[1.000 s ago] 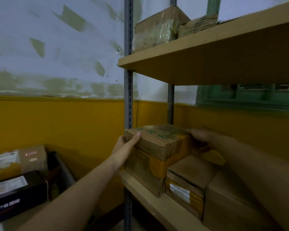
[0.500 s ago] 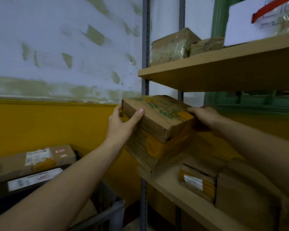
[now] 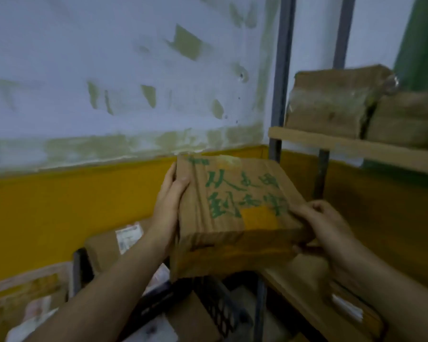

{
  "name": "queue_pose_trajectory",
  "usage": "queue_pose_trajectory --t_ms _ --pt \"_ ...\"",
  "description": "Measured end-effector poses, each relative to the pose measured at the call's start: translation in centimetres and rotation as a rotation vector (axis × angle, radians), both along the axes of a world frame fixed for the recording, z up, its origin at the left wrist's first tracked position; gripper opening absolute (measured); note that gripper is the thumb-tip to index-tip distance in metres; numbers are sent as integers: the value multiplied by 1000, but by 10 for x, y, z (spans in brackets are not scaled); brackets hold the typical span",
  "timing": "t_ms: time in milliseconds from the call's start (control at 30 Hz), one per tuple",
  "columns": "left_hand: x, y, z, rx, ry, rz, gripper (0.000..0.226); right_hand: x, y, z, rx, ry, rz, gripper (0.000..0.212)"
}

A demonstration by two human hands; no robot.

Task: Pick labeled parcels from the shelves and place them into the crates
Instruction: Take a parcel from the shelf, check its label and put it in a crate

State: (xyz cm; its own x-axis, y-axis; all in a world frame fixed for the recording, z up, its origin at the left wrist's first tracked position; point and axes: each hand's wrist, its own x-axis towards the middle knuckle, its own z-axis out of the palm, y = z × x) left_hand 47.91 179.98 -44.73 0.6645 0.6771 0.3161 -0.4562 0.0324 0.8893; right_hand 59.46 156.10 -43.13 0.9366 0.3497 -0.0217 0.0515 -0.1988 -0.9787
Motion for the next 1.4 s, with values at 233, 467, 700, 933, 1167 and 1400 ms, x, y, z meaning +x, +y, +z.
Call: queue_pose_trajectory --t_ms 233,467,700,933,1167,1400 --pt "-81 5 159 29 246 2 44 -50 -7 154 50 211 129 23" --pt "-133 -15 227 -52 403 110 55 -90 -4 220 -33 115 150 27" --pt "-169 -24 223 -147 332 73 49 -129 4 208 -384 -209 140 53" --pt "-189 -20 210 -506 140 2 38 -144 0 209 -102 14 124 39" --pt "-182 -21 207 -278 269 127 21 -138 -12 203 -19 286 200 100" --pt "-195 -25 200 -199 307 110 50 -146 -19 200 62 284 186 48"
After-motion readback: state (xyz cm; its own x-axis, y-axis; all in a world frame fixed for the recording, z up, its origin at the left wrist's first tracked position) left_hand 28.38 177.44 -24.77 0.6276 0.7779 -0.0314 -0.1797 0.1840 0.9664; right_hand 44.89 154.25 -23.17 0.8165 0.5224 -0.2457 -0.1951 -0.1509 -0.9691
